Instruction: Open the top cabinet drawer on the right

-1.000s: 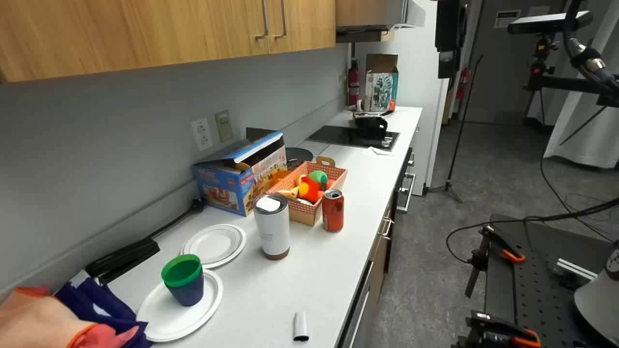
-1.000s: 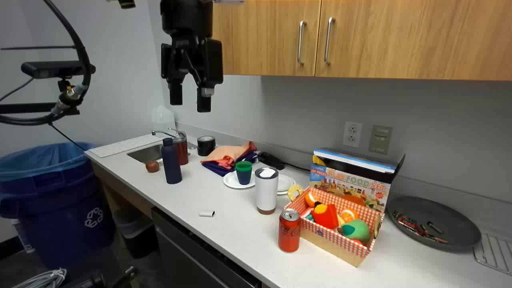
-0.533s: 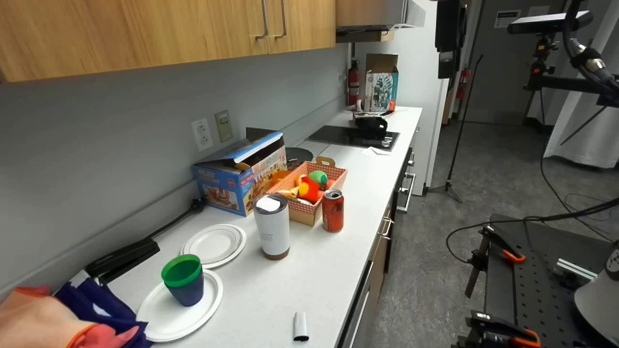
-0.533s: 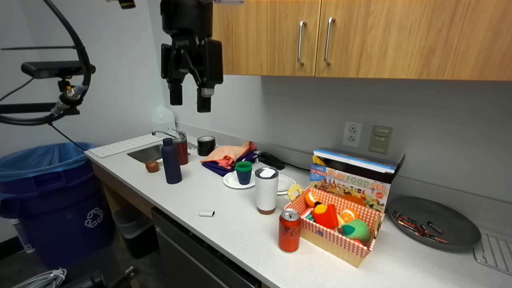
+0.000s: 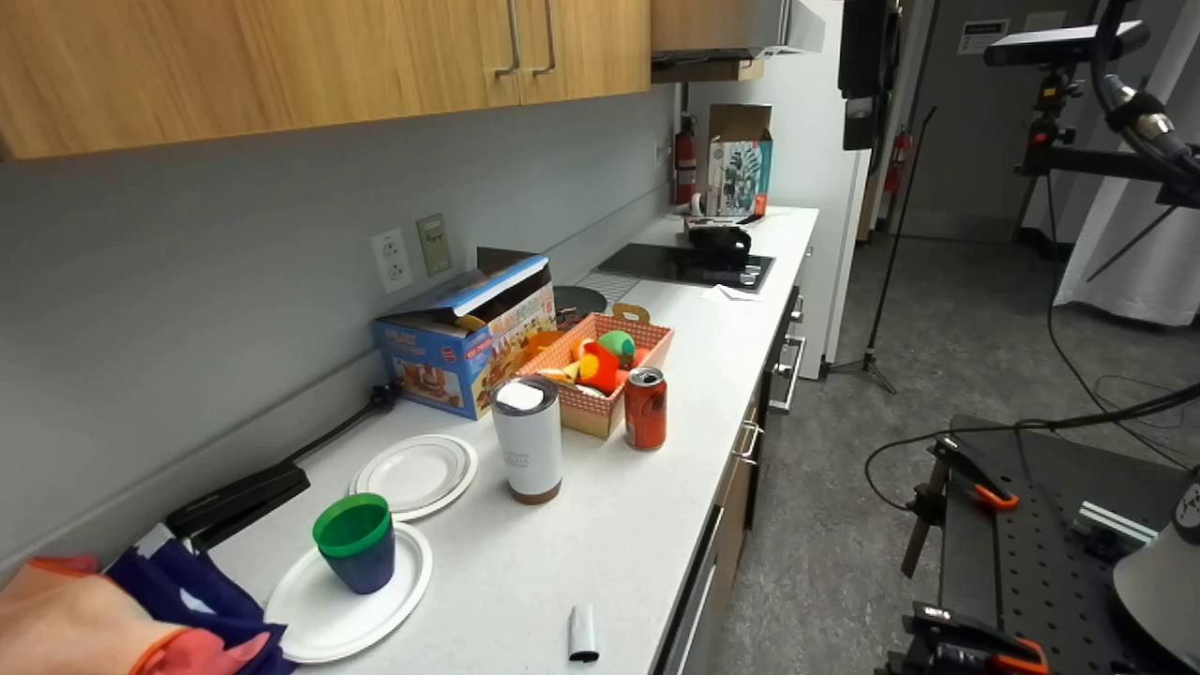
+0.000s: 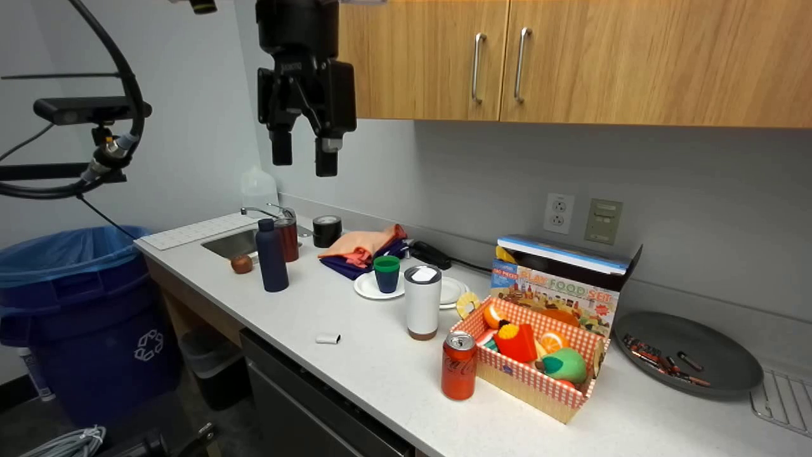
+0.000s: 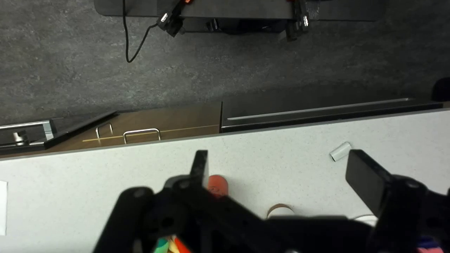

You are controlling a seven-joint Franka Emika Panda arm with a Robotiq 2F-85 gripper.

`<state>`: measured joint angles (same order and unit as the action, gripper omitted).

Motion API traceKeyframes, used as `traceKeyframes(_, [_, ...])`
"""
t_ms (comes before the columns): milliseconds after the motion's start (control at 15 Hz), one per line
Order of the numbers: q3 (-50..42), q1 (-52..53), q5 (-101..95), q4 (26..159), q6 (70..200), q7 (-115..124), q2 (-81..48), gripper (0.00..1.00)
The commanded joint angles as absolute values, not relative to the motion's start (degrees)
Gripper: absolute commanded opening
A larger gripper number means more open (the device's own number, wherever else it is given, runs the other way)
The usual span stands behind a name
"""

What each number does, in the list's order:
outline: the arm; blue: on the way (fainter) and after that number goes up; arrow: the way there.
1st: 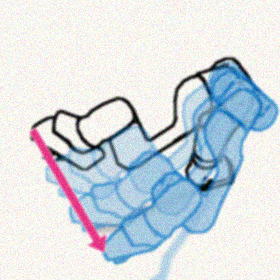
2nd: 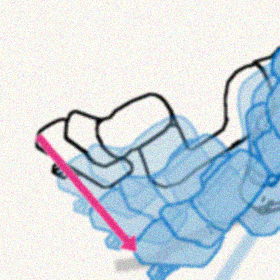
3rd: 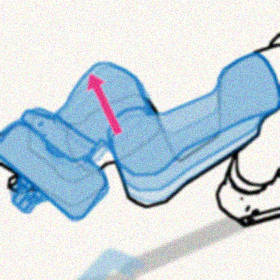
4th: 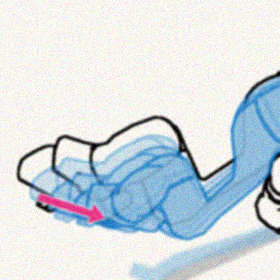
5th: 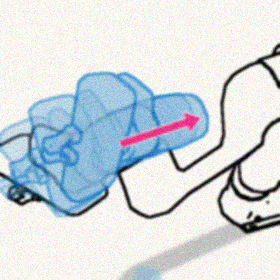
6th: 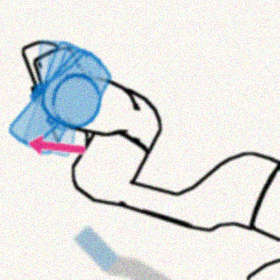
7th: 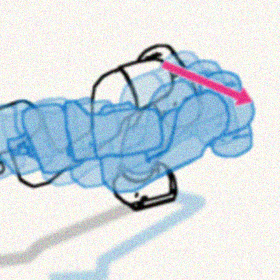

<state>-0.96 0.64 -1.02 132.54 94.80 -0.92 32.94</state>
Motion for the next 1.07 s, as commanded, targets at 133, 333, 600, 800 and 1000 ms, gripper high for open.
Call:
traceKeyframes(133, [-0.2, 0.4, -1.8, 129.2, 100.2, -0.9, 32.3, 1.00])
traceKeyframes(333, [0.5, 0.4, -2.5, 125.7, 102.9, -0.7, 31.1, 1.00])
traceKeyframes(600, [1.3, 0.2, -3.3, 120.7, 110.6, -0.2, 27.8, 1.00])
traceKeyframes(800, [2.2, -0.3, -5.5, 118.0, 119.2, 0.6, 24.0, 1.00])
traceKeyframes(1000, [2.7, -0.9, -9.3, 115.1, 125.8, 1.4, 19.7, 1.00])
